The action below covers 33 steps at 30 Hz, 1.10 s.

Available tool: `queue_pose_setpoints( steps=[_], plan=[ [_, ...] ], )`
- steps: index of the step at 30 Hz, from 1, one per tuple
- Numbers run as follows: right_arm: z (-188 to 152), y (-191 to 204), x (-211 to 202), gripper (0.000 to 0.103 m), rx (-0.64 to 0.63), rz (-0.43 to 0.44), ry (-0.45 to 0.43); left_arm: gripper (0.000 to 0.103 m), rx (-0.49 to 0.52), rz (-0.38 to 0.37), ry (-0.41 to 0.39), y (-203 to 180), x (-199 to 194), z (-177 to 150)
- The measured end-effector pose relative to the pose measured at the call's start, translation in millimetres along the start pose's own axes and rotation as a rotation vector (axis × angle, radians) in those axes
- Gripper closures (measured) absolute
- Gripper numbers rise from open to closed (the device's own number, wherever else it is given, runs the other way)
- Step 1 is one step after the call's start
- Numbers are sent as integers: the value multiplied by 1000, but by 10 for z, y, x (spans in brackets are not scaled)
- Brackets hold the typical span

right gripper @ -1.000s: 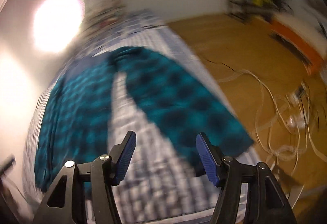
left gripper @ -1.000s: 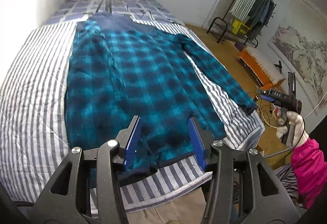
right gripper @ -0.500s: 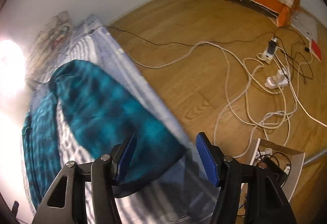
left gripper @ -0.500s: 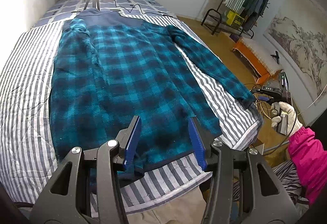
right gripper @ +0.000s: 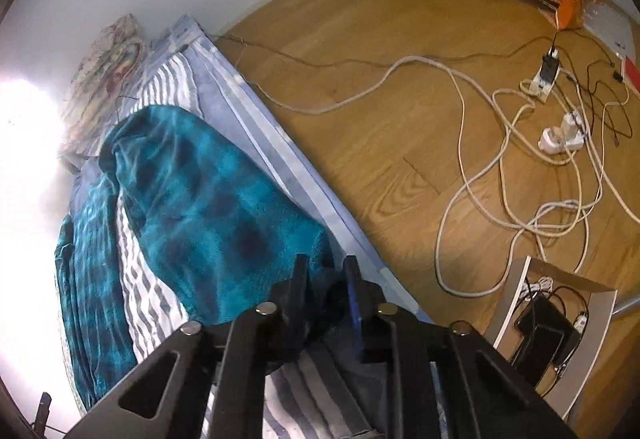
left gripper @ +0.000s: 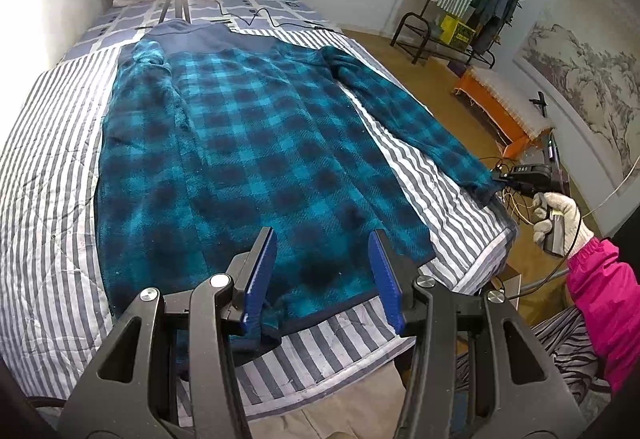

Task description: Fold large clothes

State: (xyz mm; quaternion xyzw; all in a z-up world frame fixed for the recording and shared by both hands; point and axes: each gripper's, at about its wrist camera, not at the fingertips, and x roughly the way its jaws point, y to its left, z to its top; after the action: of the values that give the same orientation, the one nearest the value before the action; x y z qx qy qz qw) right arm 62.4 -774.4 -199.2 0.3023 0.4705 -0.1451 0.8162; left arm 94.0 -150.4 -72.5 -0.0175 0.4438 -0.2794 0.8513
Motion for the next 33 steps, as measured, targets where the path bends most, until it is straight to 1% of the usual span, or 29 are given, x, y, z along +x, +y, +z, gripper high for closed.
queue_pose_setpoints(
  steps=[6,8,10,14,17,21,25,28,31,33],
  plan=[
    [9,214,-306,95,-35,-12,-102,54,-5,2,-7,22,-33,-4],
    [-23,355,-422,96,-56,13,-129,54,-11,1,-12,49,-55,2],
    [-92,556,-549,96,-86,65,-147,54,-19,0,-17,71,-64,9],
    [-310,1103,-756,97,-203,158,-170,54,-51,-3,-19,157,-66,18],
    [-508,1530,-831,97,-308,212,-167,54,-85,-7,-18,240,-66,14],
    [-830,2104,-858,97,-465,273,-146,54,-113,-4,-23,335,-81,11],
    [-1193,2553,-804,97,-621,304,-103,54,-155,-9,-24,431,-73,8],
    [-1537,2844,-662,97,-748,315,-45,54,-200,-17,-20,519,-47,-15],
    [-1912,3064,-461,97,-871,330,43,54,-255,-27,-20,613,-11,-46],
    [-2232,3178,-316,97,-981,334,110,54,-289,-34,-17,671,24,-72]
  ],
)
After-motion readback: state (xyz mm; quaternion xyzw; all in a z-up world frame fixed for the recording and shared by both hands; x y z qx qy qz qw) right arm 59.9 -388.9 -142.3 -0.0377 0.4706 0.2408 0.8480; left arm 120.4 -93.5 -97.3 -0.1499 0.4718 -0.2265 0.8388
